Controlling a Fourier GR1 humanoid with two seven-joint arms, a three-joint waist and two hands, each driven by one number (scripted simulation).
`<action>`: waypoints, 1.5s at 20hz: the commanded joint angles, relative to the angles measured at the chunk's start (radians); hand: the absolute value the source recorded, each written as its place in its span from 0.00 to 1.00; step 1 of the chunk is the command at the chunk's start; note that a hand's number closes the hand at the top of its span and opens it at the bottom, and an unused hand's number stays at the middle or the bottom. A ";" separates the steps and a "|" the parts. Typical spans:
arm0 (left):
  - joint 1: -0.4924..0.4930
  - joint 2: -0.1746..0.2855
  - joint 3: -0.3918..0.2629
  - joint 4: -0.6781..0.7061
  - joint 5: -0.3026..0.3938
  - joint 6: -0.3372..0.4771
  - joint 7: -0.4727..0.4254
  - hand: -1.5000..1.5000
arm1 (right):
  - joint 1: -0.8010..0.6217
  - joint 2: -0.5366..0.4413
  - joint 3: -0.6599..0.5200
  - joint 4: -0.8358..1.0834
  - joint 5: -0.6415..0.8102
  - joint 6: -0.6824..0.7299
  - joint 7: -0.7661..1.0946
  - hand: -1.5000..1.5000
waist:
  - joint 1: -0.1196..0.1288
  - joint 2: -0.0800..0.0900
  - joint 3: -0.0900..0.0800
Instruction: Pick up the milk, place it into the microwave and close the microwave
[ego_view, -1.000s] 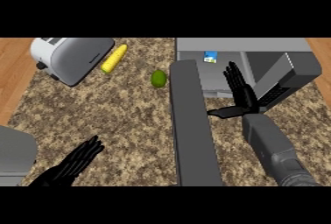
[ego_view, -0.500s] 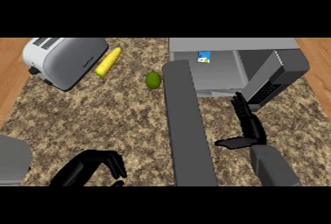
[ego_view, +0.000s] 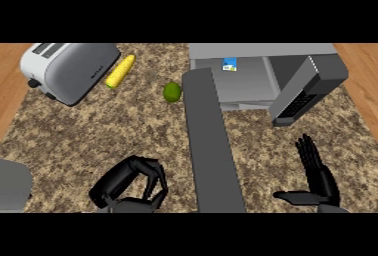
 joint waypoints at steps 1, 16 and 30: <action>-0.080 -0.002 -0.072 0.097 -0.040 0.070 -0.025 1.00 | 0.176 -0.080 -0.013 -0.150 -0.060 0.151 -0.047 0.00 | -0.004 0.003 0.000; -0.245 -0.001 -0.544 0.393 0.118 0.450 -0.064 1.00 | 0.487 -0.136 0.059 -0.723 -0.331 0.356 0.112 0.00 | -0.021 0.012 0.000; -0.520 0.000 -0.832 0.426 0.400 0.896 0.004 1.00 | 0.501 -0.186 0.182 -1.096 -0.490 0.345 0.373 0.00 | -0.087 0.026 -0.002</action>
